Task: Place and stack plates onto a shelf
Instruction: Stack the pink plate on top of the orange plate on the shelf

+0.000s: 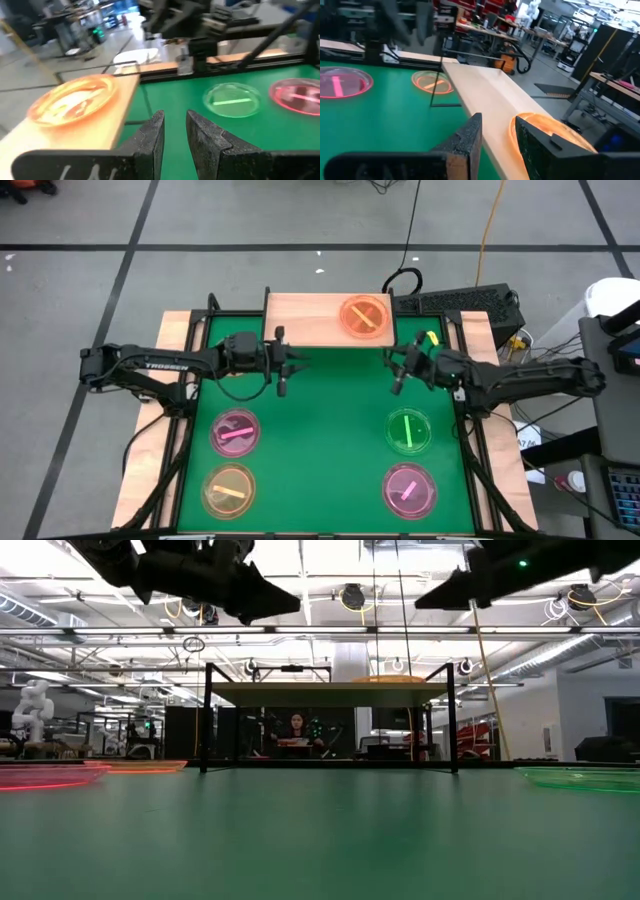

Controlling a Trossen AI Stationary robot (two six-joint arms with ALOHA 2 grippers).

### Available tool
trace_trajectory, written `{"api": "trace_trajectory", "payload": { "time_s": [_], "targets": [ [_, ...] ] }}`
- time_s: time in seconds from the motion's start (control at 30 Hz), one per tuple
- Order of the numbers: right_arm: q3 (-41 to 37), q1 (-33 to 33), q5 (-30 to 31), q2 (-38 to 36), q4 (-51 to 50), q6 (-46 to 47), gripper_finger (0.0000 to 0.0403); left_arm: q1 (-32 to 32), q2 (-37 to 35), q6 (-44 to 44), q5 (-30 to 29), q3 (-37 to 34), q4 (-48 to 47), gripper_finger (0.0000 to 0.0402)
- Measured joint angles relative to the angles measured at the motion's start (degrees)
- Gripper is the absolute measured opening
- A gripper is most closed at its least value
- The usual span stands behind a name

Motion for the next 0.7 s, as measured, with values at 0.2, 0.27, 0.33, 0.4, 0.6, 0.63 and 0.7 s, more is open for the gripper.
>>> {"api": "trace_trajectory", "payload": {
  "time_s": [0.2, 0.27, 0.33, 0.4, 0.6, 0.63, 0.7],
  "targets": [
    [-5.85, 0.93, -0.02, -5.17, 5.33, -0.72, 0.0100, -4.12, -1.77, 7.20, -11.76, 12.55, -22.32, 0.0088],
    [-6.55, 0.93, 0.00, -6.46, 5.66, -0.90, 0.0100, -5.74, -1.72, 7.74, -15.18, 17.43, -33.91, 0.0088],
    [-7.05, 0.93, 0.00, -7.71, 5.81, -1.26, 0.0100, -7.55, -1.23, 6.32, -15.70, 21.88, -42.15, 0.0088],
    [-7.16, 0.93, -0.02, -8.49, 5.78, -1.40, 0.0100, -9.43, -0.80, 3.22, -15.71, 24.90, -48.62, 0.0088],
    [-7.16, 0.93, -0.17, -9.30, 5.84, -1.36, 0.0100, -15.39, -0.67, -7.58, -15.64, 25.28, -64.73, 0.0088],
    [-7.16, 0.93, -0.17, -9.28, 5.88, -1.36, 0.0100, -16.33, -0.70, -9.86, -15.64, 24.33, -65.98, 0.0088],
    [-7.16, 0.93, -0.22, -9.28, 6.30, -1.09, 0.0100, -18.34, -0.62, -14.29, -15.65, 21.65, -66.14, 0.0088]
  ]
}}
